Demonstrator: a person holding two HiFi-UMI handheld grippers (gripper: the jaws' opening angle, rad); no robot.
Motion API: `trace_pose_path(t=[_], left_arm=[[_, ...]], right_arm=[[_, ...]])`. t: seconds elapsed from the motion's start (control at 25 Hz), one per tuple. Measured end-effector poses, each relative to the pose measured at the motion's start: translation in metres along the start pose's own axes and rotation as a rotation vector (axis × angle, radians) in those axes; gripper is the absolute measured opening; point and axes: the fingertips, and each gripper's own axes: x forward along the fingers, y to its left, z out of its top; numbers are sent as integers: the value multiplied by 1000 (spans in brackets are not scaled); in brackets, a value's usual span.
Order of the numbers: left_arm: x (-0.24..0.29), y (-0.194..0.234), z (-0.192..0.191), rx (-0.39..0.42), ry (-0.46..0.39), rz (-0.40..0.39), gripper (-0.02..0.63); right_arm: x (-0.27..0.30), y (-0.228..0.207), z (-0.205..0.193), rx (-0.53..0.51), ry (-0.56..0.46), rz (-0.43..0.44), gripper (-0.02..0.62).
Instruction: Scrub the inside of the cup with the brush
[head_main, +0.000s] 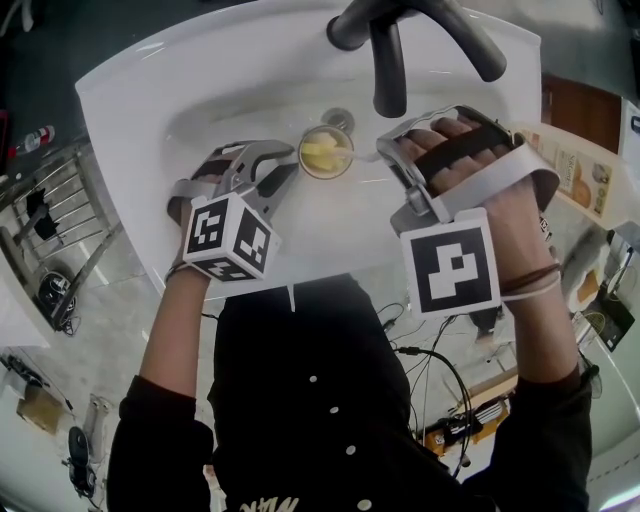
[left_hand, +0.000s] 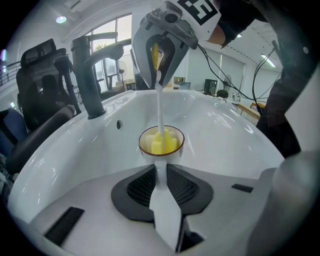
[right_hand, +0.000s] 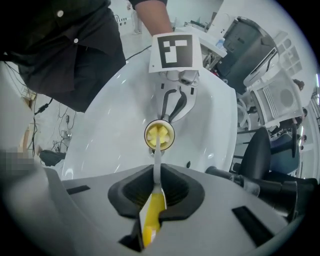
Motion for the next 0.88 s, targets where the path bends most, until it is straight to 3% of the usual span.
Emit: trace_pose_path(t=[0.44, 0.88], left_arm=[[-1, 1, -1, 0, 19, -1, 91], [0, 1, -2, 11, 35, -13, 91]], right_arm=[[-9, 1, 0, 27, -26, 19, 48], [-64, 0, -23, 107, -11, 32, 48]])
